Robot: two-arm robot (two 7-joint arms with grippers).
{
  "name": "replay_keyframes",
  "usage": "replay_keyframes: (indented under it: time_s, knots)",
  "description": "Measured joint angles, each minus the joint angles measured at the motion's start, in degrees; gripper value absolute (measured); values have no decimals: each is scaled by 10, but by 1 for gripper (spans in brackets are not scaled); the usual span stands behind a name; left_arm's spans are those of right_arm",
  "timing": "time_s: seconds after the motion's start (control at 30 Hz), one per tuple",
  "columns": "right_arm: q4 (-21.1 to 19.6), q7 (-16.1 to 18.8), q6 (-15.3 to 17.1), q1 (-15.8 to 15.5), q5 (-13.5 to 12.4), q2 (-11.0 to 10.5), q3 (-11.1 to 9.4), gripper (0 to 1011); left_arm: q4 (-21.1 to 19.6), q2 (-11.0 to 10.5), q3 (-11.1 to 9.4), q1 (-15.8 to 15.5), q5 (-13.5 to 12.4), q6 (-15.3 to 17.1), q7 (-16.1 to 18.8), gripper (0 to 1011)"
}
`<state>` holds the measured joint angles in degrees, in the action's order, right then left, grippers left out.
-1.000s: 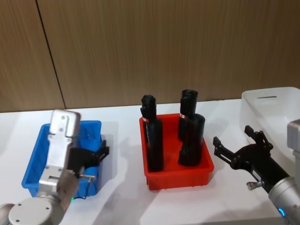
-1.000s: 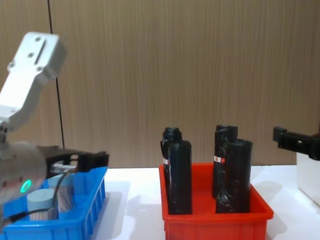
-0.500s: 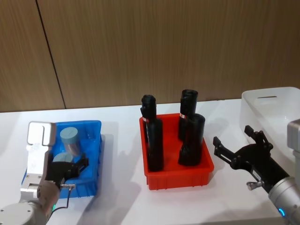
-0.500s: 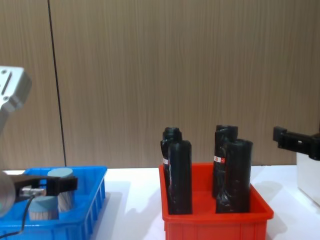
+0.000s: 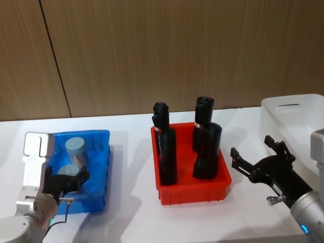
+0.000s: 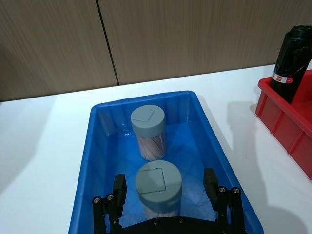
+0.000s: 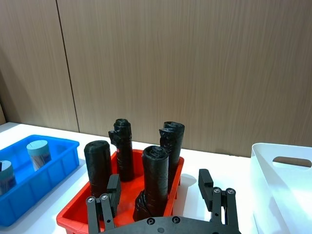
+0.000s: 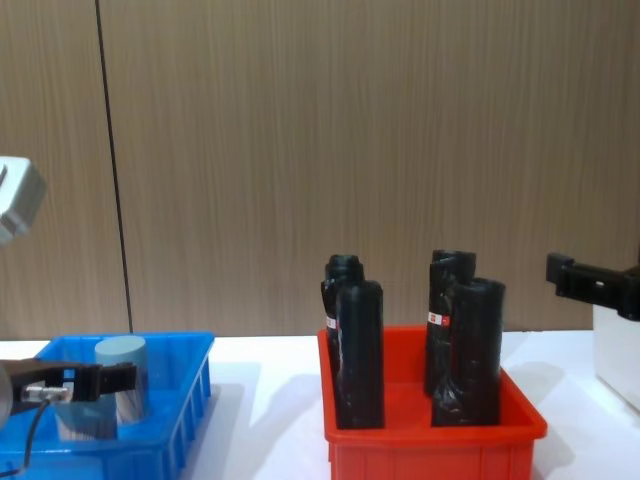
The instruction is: Pick the cotton swabs from the blue box and place them into the white box.
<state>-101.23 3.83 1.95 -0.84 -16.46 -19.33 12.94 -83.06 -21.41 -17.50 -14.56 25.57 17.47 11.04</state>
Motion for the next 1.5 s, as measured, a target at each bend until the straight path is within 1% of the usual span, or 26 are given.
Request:
replay_keyframes:
  time_s: [0.17,0.67,1.1,1.13,1.2,1.5]
  knots:
    - [0,0,0,0,0,0,0,1002,19,4,2,-10,-9,-5,-13,1003]
    - [0,0,0,0,0,0,0,1002,64,14,5,-34,-34,-5,-33,1003]
    - [0,0,0,0,0,0,0,1002,112,25,5,-55,-50,-19,-64,1002]
    - [0,0,0,0,0,0,0,1002,116,26,5,-57,-51,-20,-66,969]
    - [0,0,0,0,0,0,0,1002,120,27,5,-60,-52,-22,-69,941]
    - [0,0,0,0,0,0,0,1002,140,33,7,-67,-48,-33,-75,702]
